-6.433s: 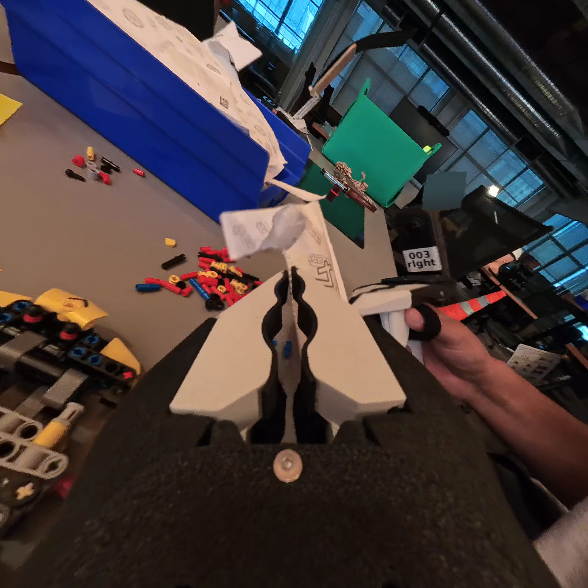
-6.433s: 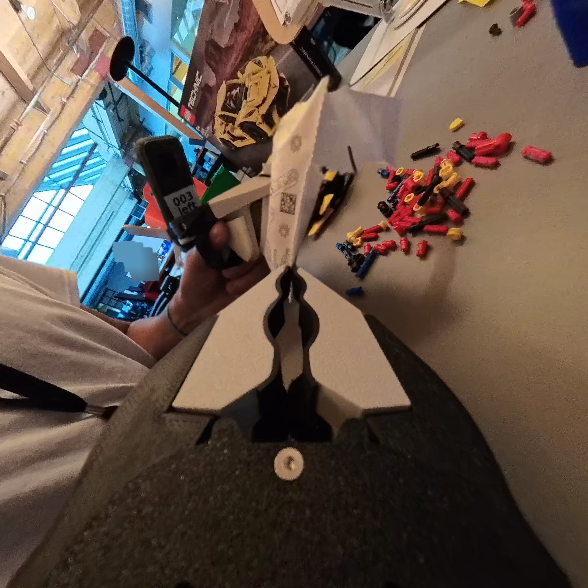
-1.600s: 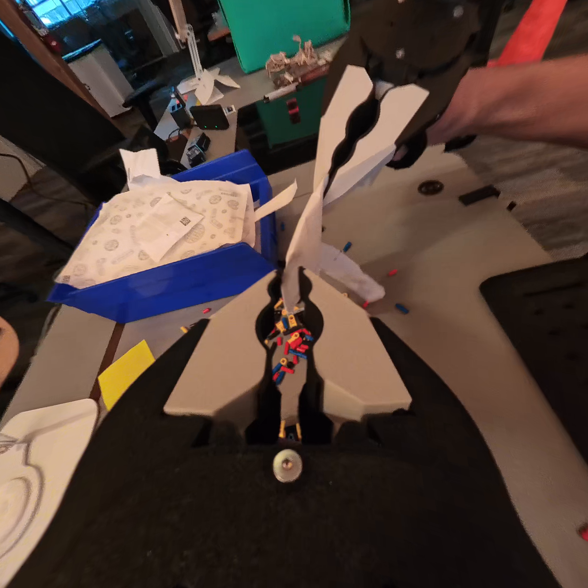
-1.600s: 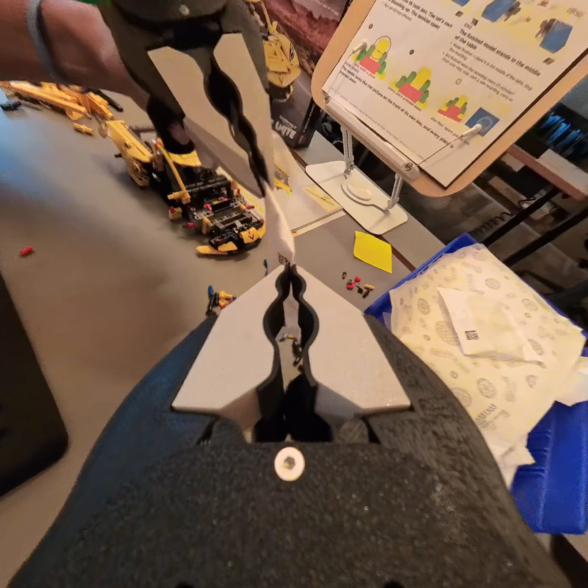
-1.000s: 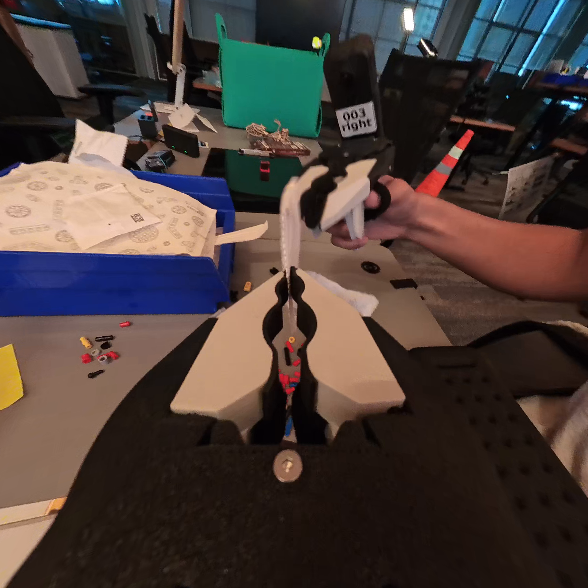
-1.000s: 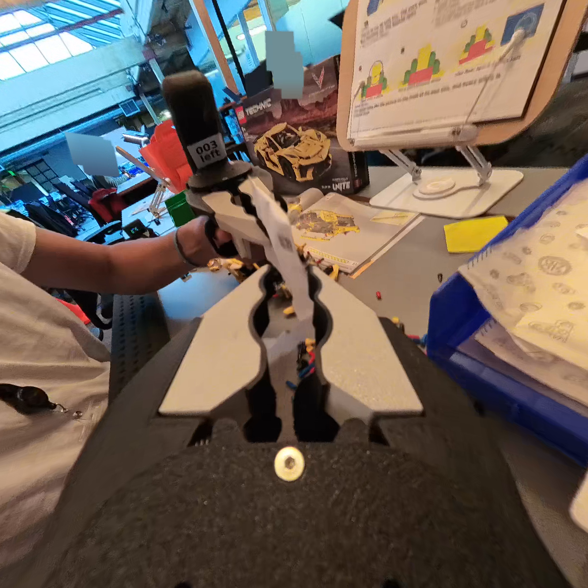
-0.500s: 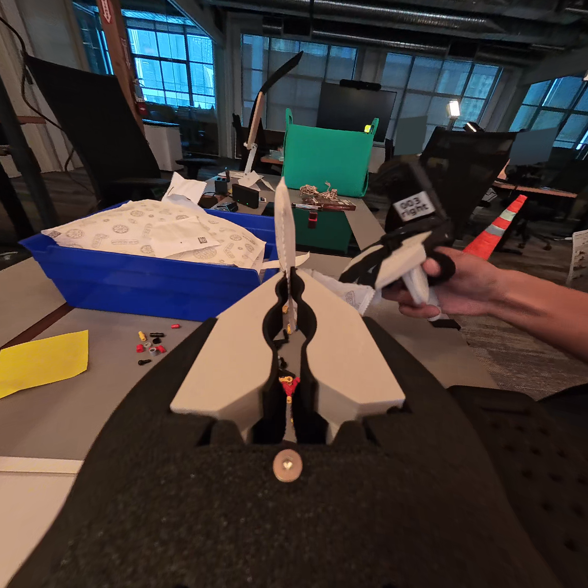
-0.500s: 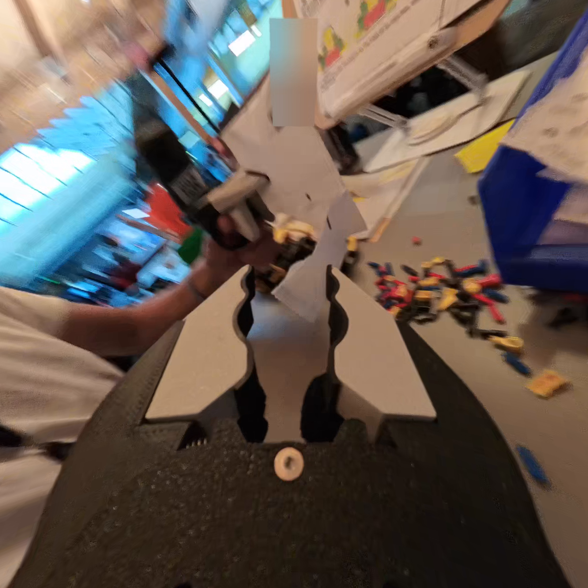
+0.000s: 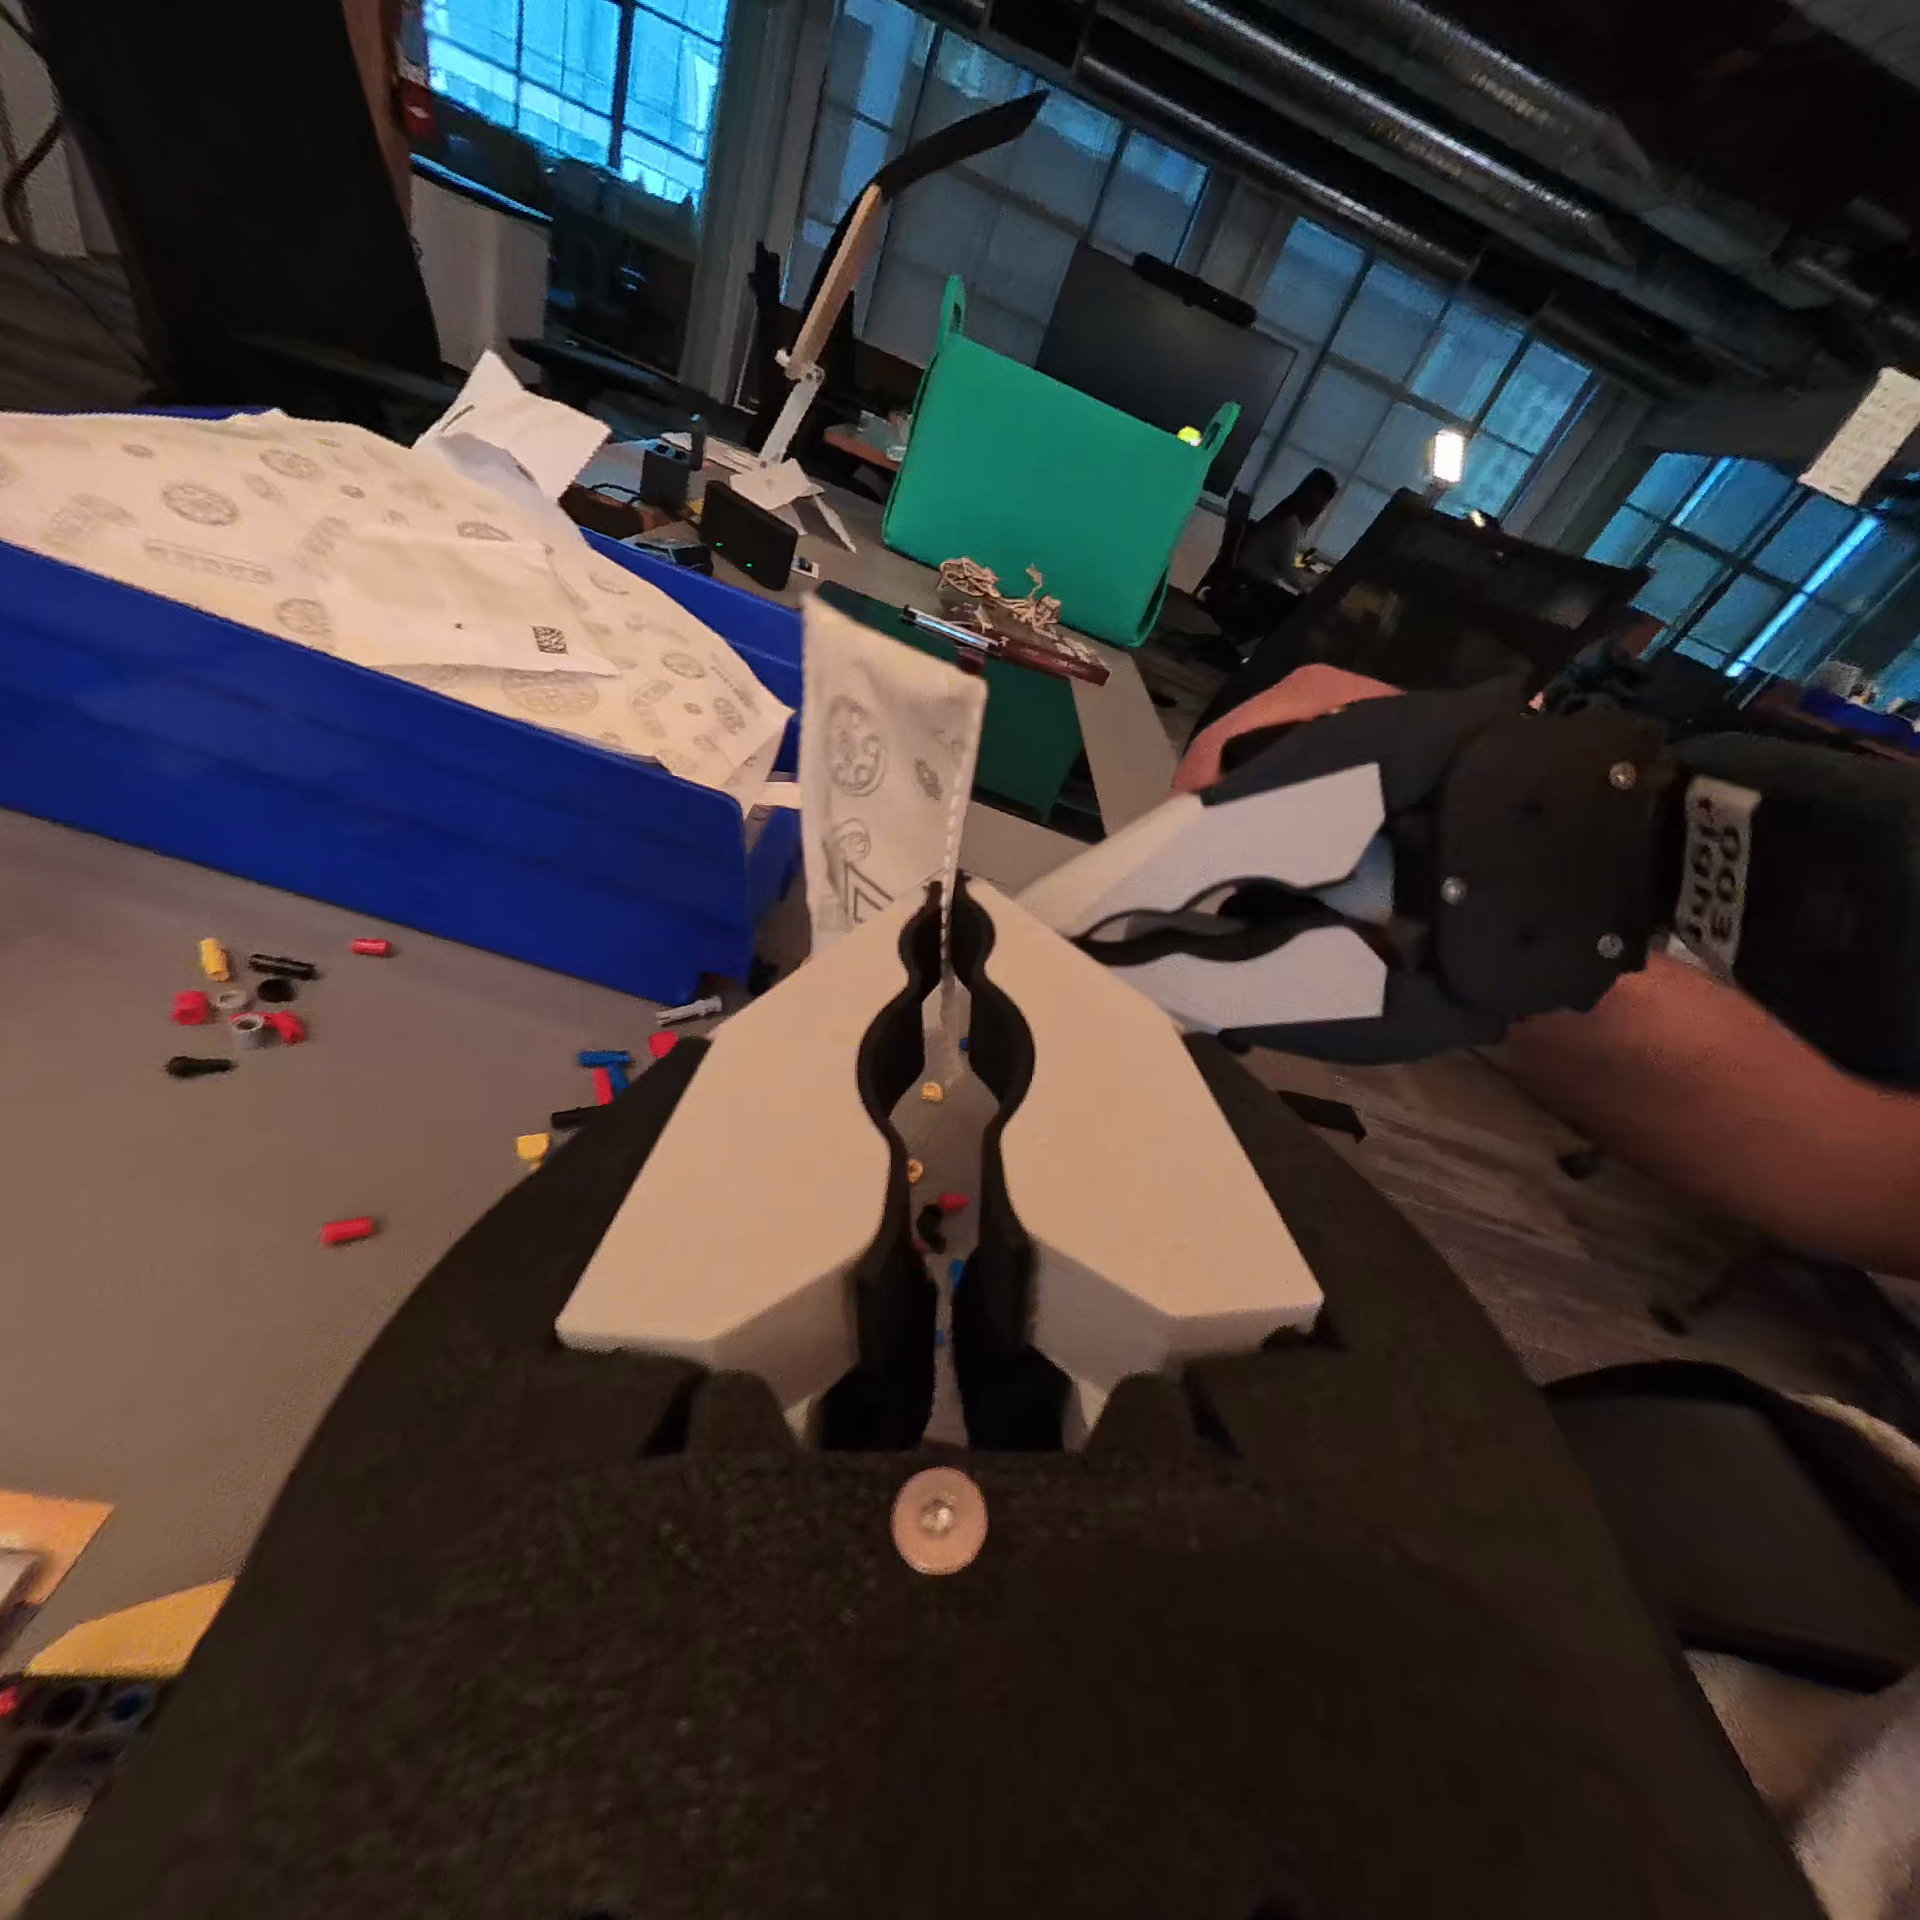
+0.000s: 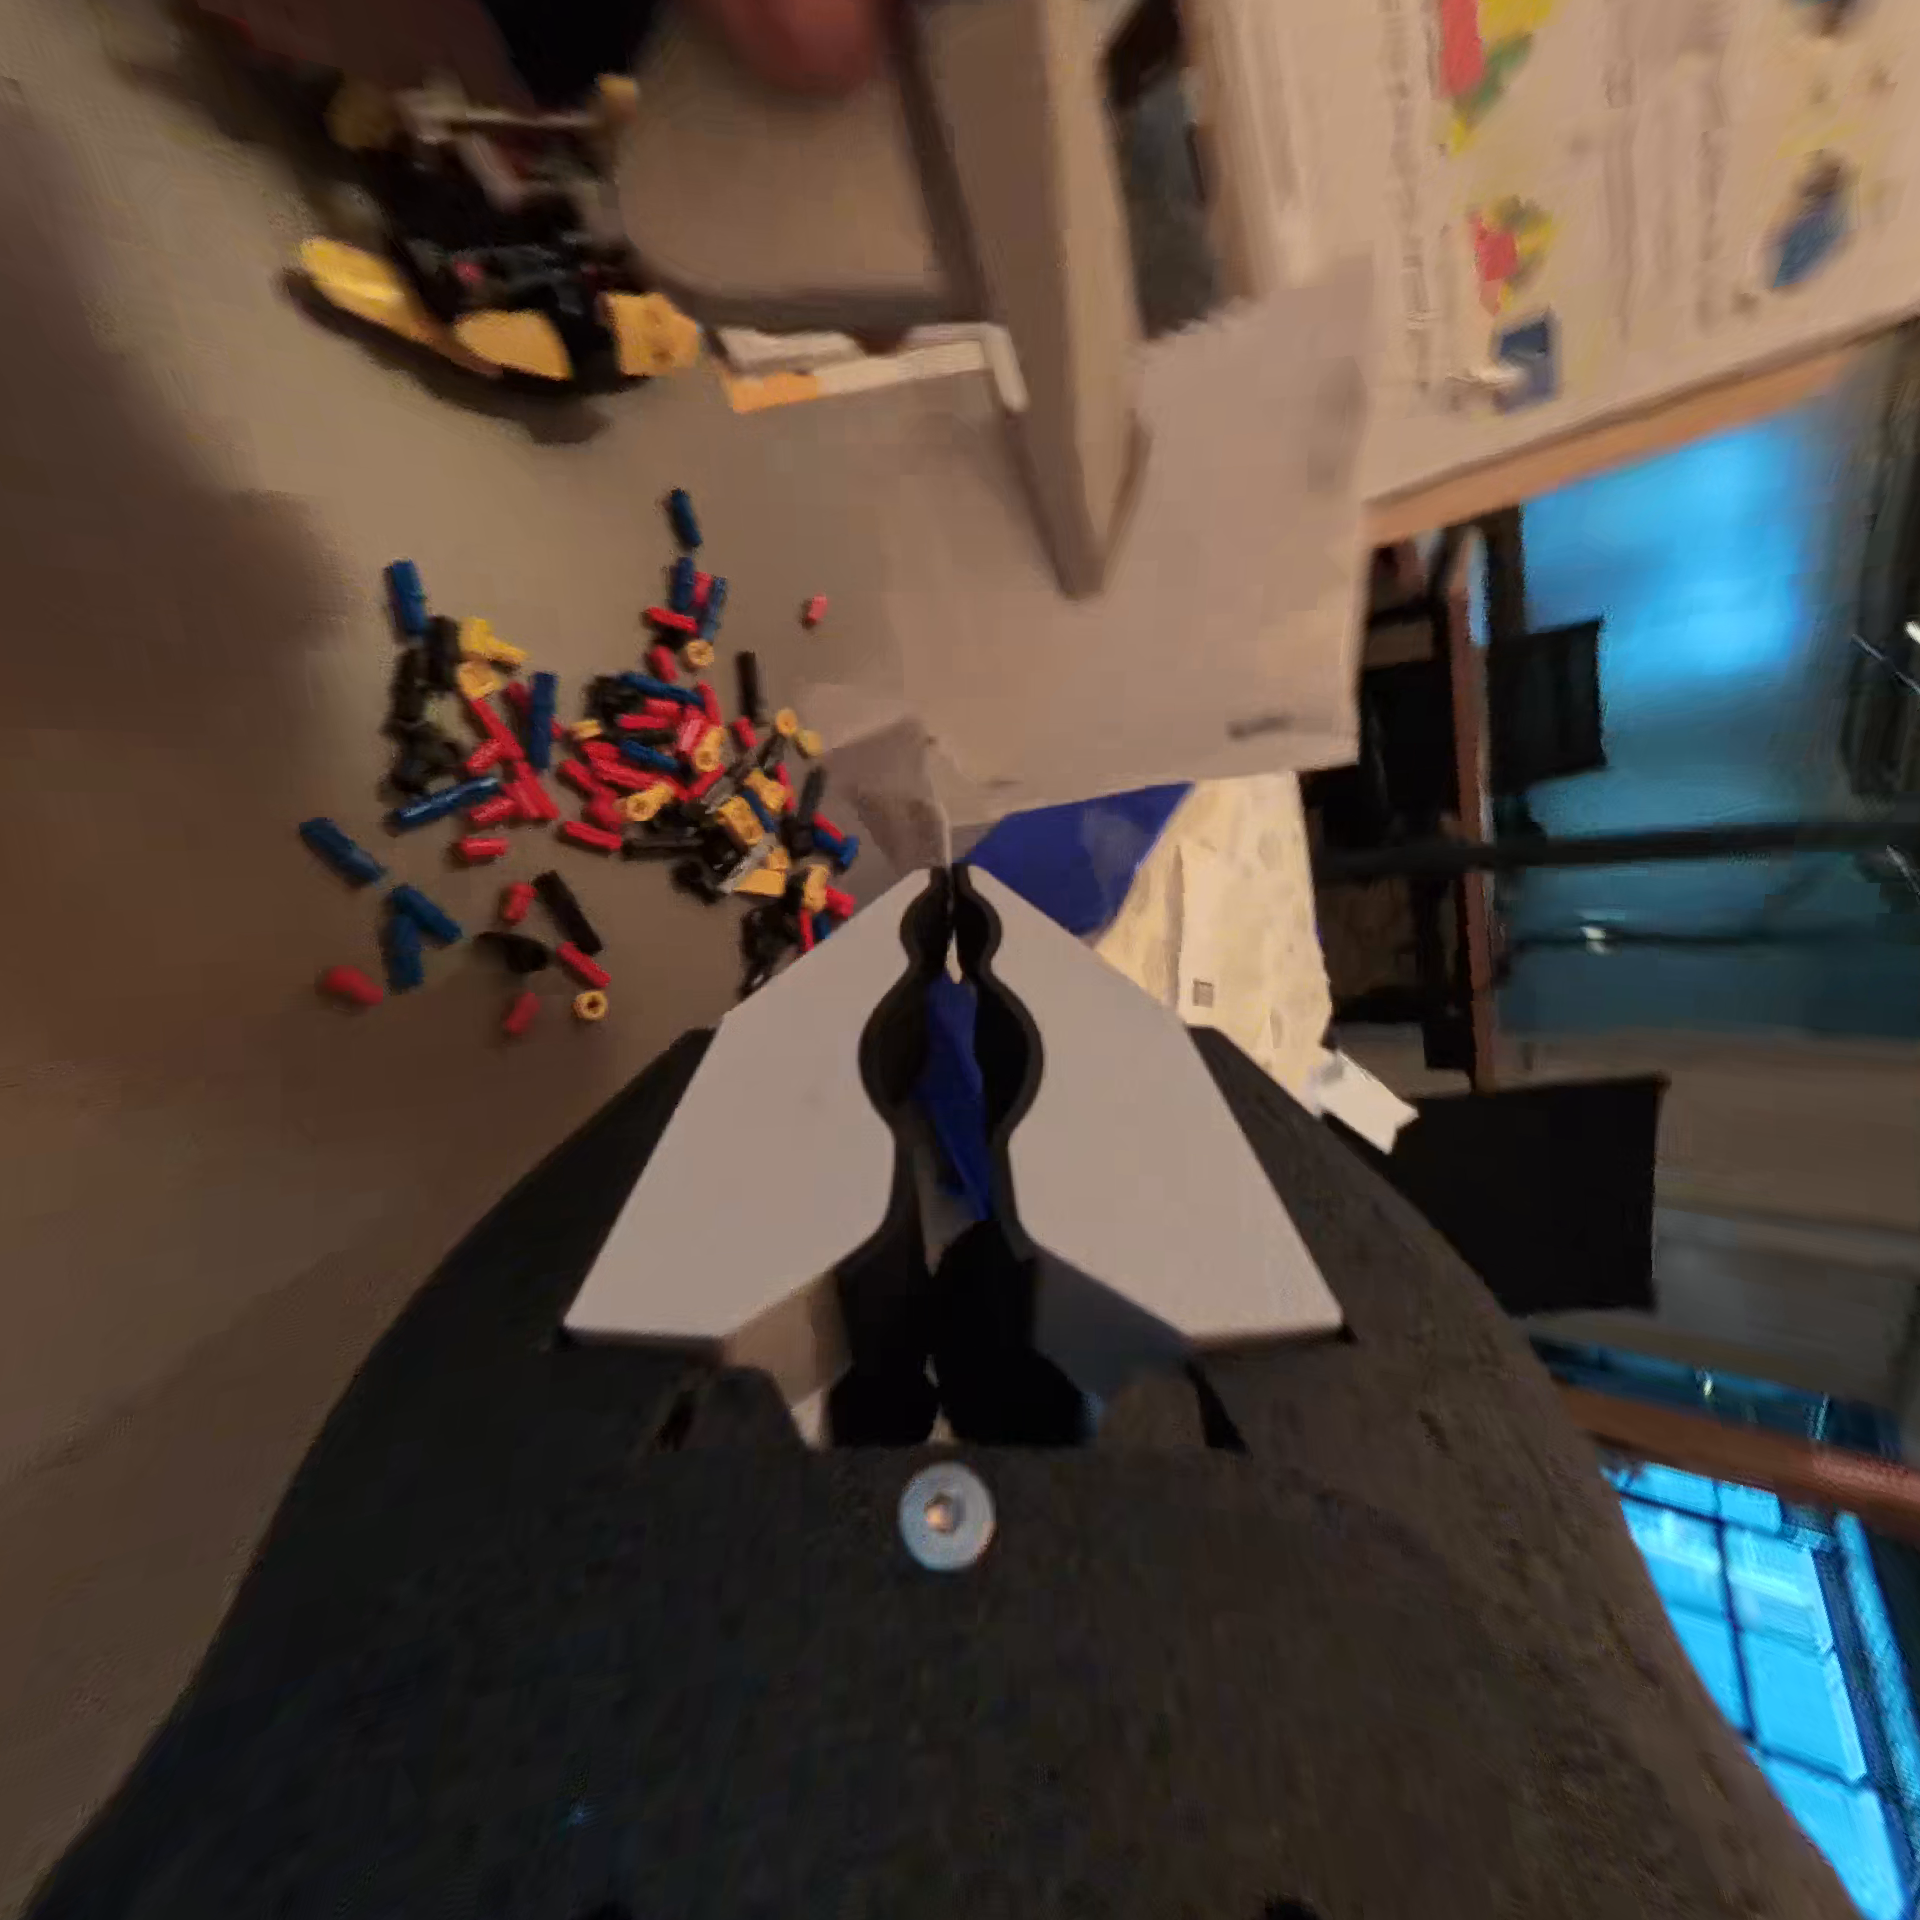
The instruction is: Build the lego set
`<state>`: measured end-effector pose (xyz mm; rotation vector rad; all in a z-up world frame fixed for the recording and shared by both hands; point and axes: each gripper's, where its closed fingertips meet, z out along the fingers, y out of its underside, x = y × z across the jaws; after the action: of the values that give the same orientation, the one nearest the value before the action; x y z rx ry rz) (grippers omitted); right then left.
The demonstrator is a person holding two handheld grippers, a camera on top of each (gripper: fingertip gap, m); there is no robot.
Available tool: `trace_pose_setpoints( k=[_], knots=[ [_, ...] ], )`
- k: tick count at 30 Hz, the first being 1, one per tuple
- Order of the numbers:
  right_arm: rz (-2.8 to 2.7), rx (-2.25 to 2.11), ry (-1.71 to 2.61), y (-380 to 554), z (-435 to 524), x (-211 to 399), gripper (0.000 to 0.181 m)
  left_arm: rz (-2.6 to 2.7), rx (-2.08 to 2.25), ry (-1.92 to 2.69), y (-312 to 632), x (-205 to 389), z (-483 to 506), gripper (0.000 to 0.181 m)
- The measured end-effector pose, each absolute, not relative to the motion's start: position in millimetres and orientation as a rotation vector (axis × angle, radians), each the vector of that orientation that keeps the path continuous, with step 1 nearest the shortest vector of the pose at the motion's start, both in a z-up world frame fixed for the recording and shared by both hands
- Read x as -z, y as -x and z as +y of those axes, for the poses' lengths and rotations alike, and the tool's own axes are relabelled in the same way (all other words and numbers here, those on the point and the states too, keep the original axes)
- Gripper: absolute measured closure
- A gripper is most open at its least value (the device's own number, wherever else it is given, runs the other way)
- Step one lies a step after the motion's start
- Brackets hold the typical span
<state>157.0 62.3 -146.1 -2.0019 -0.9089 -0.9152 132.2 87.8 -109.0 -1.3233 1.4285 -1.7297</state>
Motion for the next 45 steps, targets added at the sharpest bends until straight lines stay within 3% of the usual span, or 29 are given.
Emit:
trace_pose_setpoints(
  k=[4,10,13,18,20,22,25,28,30,32,33,43,45],
  knots=[
    [-1.066,1.139,1.935,-178,60,137,0.181,1.35,1.669,1.398,-130,110,116,0.181],
    [-1.034,1.104,1.963,-178,70,132,0.181,1.231,1.785,1.594,-143,113,128,0.181],
    [-0.733,0.646,2.162,-191,55,124,0.181,1.102,1.935,1.745,-146,102,150,0.181],
    [-0.388,0.073,2.146,-186,45,88,0.181,0.969,2.388,1.808,-146,61,153,0.181],
    [-0.329,-0.209,2.076,-171,45,72,0.15,1.009,2.453,1.749,-143,44,154,0.181],
    [-0.256,-0.452,1.983,-164,48,51,0.134,1.142,2.42,1.673,-138,32,150,0.181],
    [-0.184,-0.752,1.788,-156,56,12,0.132,1.292,2.388,1.567,-129,18,140,0.181],
    [-0.145,-0.922,1.771,-155,72,15,0.13,1.473,2.344,1.431,-116,11,125,0.181],
    [-0.172,-1.043,1.764,-144,79,21,0.142,1.539,2.323,1.374,-110,8,118,0.181],
    [-0.238,-1.115,1.712,-131,78,18,0.177,1.567,2.268,1.36,-110,11,118,0.181],
    [-0.252,-1.081,1.707,-130,81,19,0.181,1.57,2.232,1.358,-111,14,118,0.181],
    [-0.202,-0.85,1.765,-151,84,44,0.181,1.621,2.063,1.242,-121,29,119,0.181],
    [-0.189,-0.844,1.774,-158,81,47,0.181,1.637,2.032,1.226,-121,31,119,0.174]
  ],
)
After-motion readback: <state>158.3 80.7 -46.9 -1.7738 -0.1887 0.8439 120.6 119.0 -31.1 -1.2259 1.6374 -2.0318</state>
